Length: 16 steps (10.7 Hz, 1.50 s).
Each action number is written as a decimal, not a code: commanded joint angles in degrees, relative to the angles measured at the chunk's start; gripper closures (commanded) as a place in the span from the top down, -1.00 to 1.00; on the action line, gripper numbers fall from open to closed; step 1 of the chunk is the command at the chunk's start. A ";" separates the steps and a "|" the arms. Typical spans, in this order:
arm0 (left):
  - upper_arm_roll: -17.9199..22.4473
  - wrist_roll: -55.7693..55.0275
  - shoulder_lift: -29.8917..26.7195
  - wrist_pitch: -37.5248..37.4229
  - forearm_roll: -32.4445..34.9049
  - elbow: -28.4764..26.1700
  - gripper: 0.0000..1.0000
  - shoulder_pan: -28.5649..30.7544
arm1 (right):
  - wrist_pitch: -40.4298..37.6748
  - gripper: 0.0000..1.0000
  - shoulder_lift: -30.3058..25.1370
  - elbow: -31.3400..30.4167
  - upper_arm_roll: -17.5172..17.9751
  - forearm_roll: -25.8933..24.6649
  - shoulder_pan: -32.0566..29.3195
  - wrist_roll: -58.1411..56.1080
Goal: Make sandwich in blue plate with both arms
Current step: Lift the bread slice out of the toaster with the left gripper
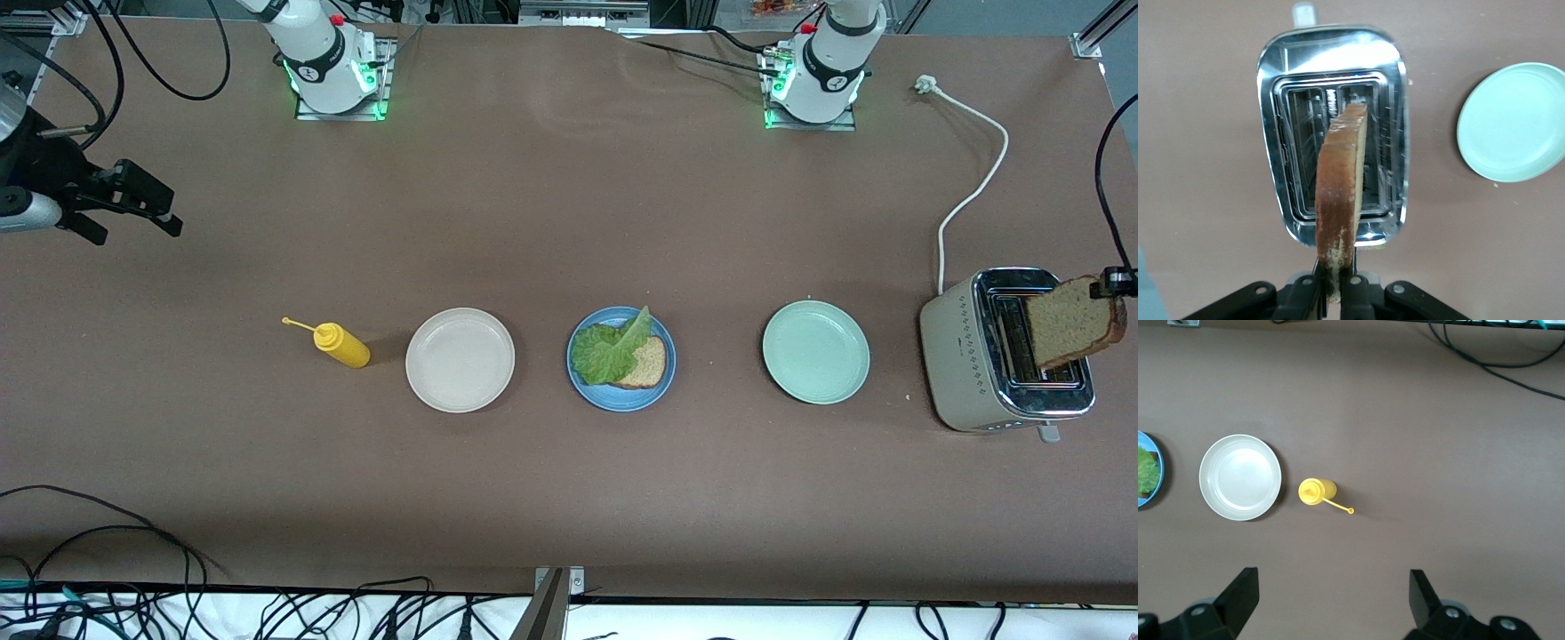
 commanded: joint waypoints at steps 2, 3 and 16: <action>0.10 0.53 -0.88 -11.13 4.19 7.51 -1.00 -9.05 | -0.16 1.00 -0.55 0.99 -0.50 -2.56 0.33 0.51; 0.10 0.53 -1.32 -11.94 5.16 7.52 -1.00 -12.65 | -0.25 1.00 -0.46 0.99 -0.59 -2.47 0.25 0.33; -1.04 0.52 16.06 -7.68 -43.67 7.34 -1.00 -24.63 | -1.13 1.00 0.07 3.01 -3.31 -2.38 0.25 0.33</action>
